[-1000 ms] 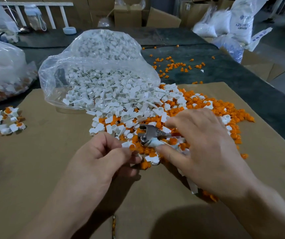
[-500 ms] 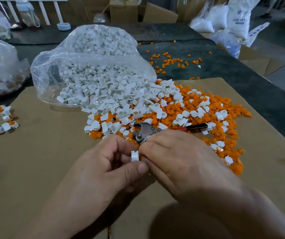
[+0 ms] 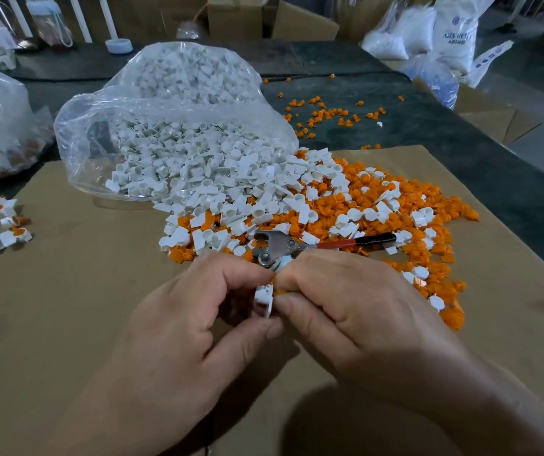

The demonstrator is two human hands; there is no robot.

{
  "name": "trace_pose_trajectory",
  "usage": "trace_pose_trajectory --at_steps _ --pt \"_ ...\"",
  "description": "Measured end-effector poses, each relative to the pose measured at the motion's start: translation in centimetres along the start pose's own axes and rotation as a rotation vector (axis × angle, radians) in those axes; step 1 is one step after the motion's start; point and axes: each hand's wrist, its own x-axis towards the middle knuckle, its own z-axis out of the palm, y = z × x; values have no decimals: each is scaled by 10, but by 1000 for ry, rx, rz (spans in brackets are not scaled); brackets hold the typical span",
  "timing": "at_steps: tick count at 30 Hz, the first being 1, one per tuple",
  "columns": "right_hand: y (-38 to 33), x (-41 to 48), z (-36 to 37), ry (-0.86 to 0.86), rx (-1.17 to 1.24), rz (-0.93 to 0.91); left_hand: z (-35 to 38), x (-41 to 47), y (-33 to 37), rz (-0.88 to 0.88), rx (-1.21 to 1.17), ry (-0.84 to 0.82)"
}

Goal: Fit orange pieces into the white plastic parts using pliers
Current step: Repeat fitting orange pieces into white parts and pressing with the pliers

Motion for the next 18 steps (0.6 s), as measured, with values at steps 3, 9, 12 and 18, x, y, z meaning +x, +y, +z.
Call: trace_pose_trajectory --at_steps 3,9,12,18 --pt "1 0 1 25 -4 -16 0 1 -2 9 19 1" --pt "2 -3 6 143 -34 -74 4 1 -3 13 -121 62" --pt "3 -2 7 160 -43 -82 7 -2 -11 -60 -155 98" --pt "-2 -5 2 165 -38 120 5 1 -19 -345 -461 224"
